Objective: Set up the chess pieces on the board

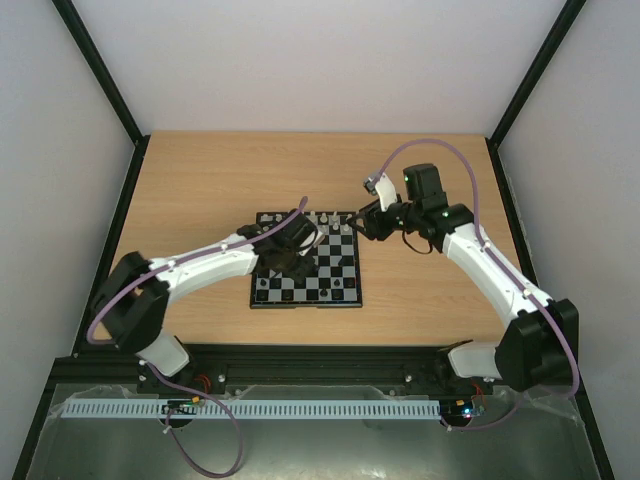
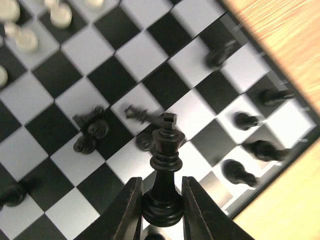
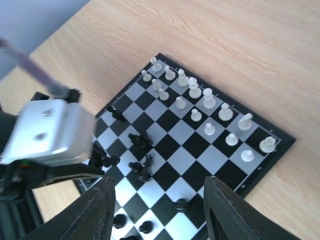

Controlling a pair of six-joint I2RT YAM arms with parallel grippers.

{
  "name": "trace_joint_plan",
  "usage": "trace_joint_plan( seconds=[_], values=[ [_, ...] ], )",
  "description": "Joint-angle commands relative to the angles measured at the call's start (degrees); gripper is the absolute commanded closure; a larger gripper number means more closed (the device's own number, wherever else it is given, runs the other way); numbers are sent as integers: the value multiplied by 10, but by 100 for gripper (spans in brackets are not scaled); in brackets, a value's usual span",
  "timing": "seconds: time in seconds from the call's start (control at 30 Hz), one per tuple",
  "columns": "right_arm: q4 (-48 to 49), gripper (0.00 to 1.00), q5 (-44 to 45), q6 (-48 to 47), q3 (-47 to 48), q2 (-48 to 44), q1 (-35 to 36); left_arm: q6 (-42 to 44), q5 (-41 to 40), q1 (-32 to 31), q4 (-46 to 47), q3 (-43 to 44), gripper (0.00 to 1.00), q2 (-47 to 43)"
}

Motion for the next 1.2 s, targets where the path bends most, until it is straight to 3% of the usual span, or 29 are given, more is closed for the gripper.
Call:
trace_joint_plan(
  seconds=[0.0,0.33,0.73,1.17],
  values=[
    [-99,50,-100,43,48,50,-16,49,37,-14,113,-44,90,-82],
    [-195,51,-244,36,112,163,-11,73,56,-28,164,-85,89,-150],
    [-204,52,-249,32,124,191,53,75,57,-36,161,-82,89,-157],
    [-194,80,-253,36,114,192,57,72,49,-37,161,-82,88,-156]
  ],
)
